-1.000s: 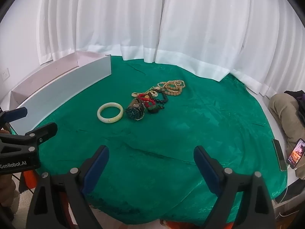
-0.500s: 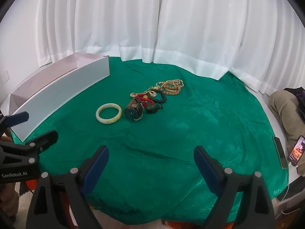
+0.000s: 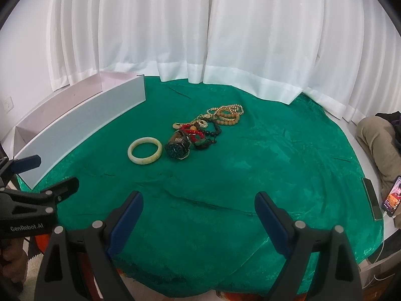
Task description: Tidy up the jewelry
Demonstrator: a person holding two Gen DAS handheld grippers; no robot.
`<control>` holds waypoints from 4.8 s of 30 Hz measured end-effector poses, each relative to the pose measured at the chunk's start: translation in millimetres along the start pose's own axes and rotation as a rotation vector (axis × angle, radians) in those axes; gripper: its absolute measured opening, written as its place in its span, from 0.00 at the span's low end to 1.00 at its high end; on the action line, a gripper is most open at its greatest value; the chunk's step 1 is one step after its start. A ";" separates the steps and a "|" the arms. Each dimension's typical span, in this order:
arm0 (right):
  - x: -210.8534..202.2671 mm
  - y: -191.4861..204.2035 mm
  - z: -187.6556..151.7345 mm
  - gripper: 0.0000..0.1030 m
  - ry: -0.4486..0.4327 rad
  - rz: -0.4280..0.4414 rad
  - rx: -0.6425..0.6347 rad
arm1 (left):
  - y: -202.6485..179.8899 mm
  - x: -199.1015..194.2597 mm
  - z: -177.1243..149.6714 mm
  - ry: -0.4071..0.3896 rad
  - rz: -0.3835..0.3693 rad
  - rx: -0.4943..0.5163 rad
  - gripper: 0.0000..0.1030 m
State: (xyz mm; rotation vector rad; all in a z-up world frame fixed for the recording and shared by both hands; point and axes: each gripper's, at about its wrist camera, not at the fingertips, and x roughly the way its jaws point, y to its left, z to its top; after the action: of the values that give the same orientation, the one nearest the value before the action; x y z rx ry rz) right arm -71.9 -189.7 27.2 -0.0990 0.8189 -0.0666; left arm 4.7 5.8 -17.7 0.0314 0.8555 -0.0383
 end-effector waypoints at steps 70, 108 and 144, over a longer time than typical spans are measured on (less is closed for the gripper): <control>35.6 -38.4 -6.0 0.90 0.070 0.032 0.109 | 4.1 171.3 67.5 0.293 -0.091 0.008 0.08; 175.5 -40.0 101.3 0.18 0.286 0.442 0.414 | 104.7 109.5 38.3 0.211 -0.188 -0.267 0.08; 231.9 345.1 196.7 0.36 0.394 0.784 -0.079 | 348.0 69.4 41.5 0.146 0.169 -0.598 0.67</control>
State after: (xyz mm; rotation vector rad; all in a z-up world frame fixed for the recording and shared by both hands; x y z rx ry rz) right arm 237.3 142.7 -46.7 0.1709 1.2045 0.7053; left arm 97.6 350.1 -38.7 -0.4594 0.9797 0.3826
